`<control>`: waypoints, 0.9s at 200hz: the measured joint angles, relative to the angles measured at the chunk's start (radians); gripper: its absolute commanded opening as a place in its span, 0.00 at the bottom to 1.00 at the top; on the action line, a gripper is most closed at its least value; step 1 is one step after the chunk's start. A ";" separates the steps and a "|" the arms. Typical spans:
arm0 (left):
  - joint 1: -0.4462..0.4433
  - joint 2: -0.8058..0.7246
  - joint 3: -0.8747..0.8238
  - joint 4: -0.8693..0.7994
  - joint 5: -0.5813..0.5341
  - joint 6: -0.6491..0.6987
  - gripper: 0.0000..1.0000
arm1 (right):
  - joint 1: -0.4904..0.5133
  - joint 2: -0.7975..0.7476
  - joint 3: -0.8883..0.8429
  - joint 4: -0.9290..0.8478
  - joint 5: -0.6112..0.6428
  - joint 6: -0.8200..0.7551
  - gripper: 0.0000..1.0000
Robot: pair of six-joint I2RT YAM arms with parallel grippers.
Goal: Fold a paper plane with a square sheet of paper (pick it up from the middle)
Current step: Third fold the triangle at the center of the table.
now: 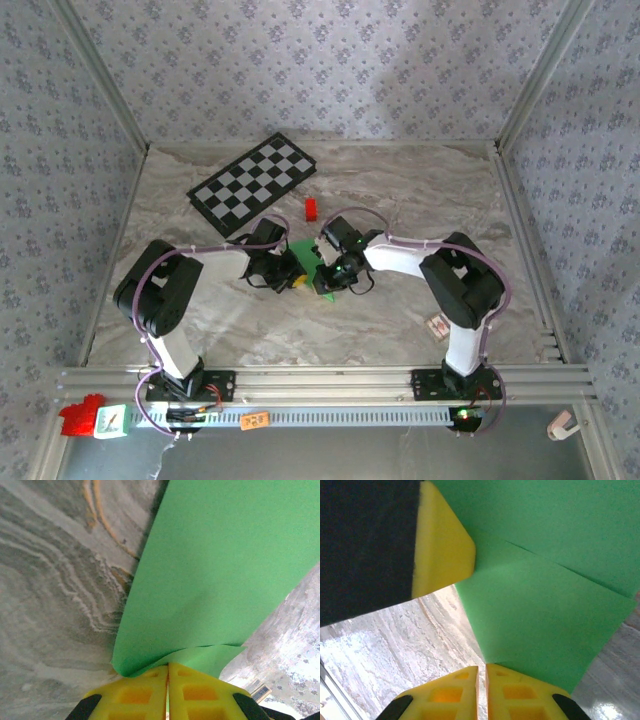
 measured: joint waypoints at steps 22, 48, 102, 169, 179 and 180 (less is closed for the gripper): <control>0.000 0.000 0.000 0.000 0.000 0.000 0.10 | 0.000 0.008 0.001 -0.002 0.005 -0.003 0.13; 0.000 0.000 0.000 0.000 0.000 0.000 0.10 | 0.000 0.015 0.003 -0.003 0.010 -0.003 0.13; 0.000 0.001 0.000 -0.002 0.000 0.001 0.09 | 0.001 0.020 0.006 -0.010 0.019 -0.011 0.13; 0.013 0.005 0.000 -0.006 0.009 0.016 0.08 | -0.013 -0.005 -0.026 -0.036 0.000 -0.042 0.13; 0.013 0.006 0.000 -0.006 0.012 0.019 0.08 | -0.015 -0.016 -0.039 -0.047 -0.001 -0.045 0.13; 0.013 0.006 0.000 -0.006 0.012 0.019 0.08 | -0.016 -0.018 -0.040 -0.047 -0.001 -0.046 0.13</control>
